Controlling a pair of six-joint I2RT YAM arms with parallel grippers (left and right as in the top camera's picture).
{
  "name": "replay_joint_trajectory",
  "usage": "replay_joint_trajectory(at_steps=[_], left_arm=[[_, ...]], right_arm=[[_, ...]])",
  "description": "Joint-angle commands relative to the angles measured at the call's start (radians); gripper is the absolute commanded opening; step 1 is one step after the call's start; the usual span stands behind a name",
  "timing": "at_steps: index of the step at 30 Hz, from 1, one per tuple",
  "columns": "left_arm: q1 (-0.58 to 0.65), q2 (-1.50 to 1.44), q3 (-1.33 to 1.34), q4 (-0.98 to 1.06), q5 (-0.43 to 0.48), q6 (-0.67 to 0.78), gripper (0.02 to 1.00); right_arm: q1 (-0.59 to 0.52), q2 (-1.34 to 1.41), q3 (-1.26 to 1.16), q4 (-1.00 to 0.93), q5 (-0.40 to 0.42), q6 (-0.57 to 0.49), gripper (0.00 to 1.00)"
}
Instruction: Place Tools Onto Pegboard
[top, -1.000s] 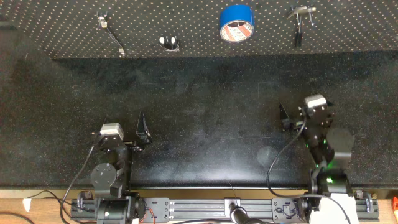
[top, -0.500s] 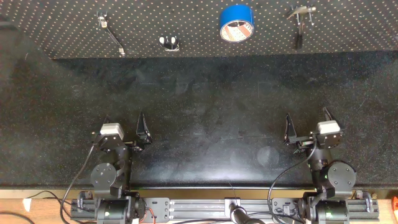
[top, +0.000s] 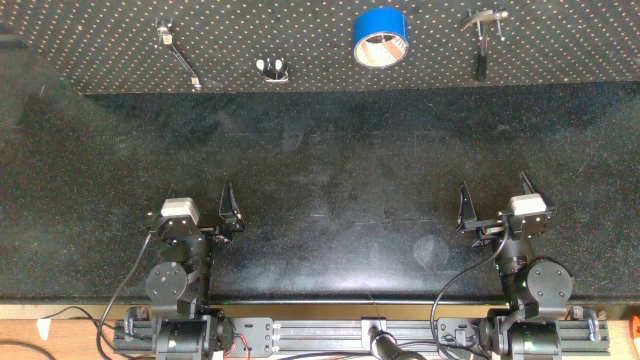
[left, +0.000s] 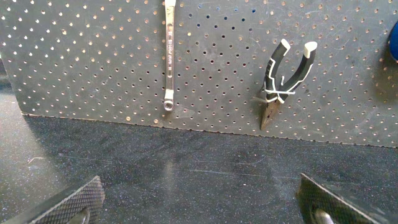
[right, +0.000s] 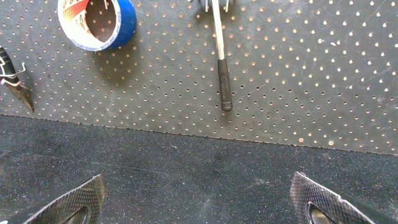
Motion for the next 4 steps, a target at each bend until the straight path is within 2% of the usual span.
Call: replay_joint_trajectory(at_steps=[1,4], left_arm=[[-0.003,-0.004,-0.002,-0.008,0.007,0.012,0.996],[-0.003,-0.004,-0.002,-0.008,0.007,0.013,0.993]], right_arm=[[0.006,-0.011,-0.004,-0.006,0.009,-0.011,0.976],[0.006,-0.011,-0.004,-0.006,0.008,-0.011,0.976]])
